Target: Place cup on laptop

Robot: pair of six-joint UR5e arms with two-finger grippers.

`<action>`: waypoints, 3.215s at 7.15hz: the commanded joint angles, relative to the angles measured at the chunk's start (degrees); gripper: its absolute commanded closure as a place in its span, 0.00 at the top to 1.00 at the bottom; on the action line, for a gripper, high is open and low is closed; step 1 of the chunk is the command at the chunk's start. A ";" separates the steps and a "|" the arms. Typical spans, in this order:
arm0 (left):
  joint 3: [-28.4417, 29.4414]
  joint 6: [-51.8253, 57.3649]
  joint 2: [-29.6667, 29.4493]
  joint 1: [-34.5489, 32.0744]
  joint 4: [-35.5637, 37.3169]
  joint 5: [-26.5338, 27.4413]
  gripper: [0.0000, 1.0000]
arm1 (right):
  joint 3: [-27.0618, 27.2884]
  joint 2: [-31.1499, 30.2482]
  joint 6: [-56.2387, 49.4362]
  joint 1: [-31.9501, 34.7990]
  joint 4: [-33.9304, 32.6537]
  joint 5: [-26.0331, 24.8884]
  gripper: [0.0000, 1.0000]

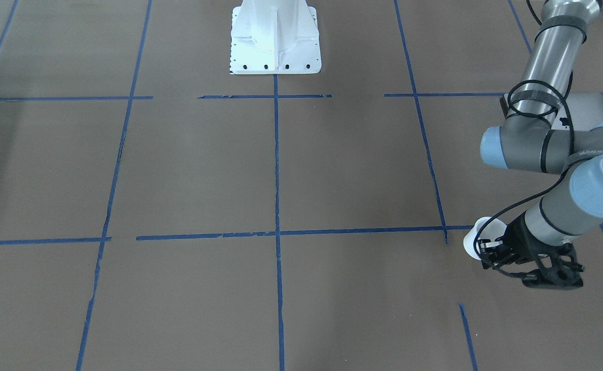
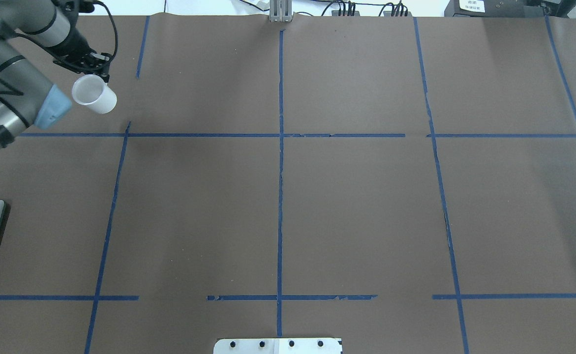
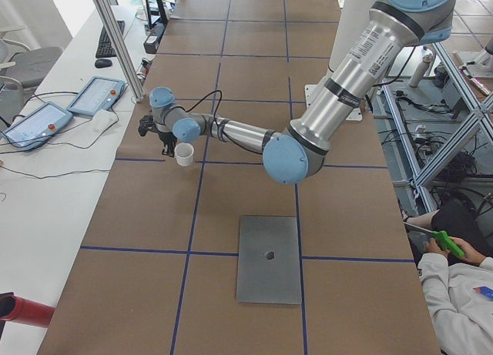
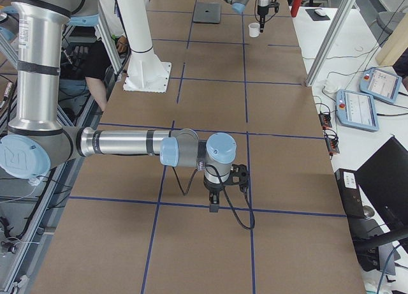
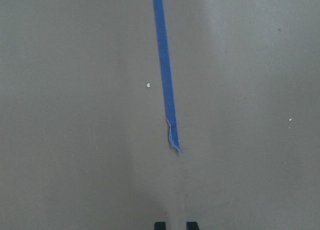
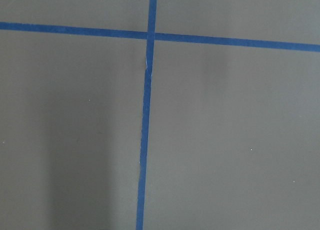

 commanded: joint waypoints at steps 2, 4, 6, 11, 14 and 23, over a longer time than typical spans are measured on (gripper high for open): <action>-18.51 12.04 22.12 -2.66 -0.17 -0.14 0.00 | 0.00 0.00 0.00 0.00 0.06 0.00 1.00; -24.76 18.02 37.77 -5.55 -2.88 -0.14 0.00 | 0.00 0.00 0.00 0.00 0.06 -0.09 1.00; -24.54 17.80 47.83 -5.91 -14.70 -0.06 0.00 | 0.00 0.00 0.00 0.00 -0.03 0.00 1.00; -17.52 10.76 48.84 -5.39 -22.03 -0.06 0.00 | 0.00 0.00 0.00 0.00 -0.03 0.00 1.00; -17.06 10.67 48.75 -5.12 -22.23 -0.14 0.00 | 0.00 0.00 0.00 0.00 0.06 -0.09 1.00; -16.10 8.91 48.75 -4.86 -21.70 -4.80 0.36 | 0.00 0.00 0.00 0.00 -0.03 0.00 1.00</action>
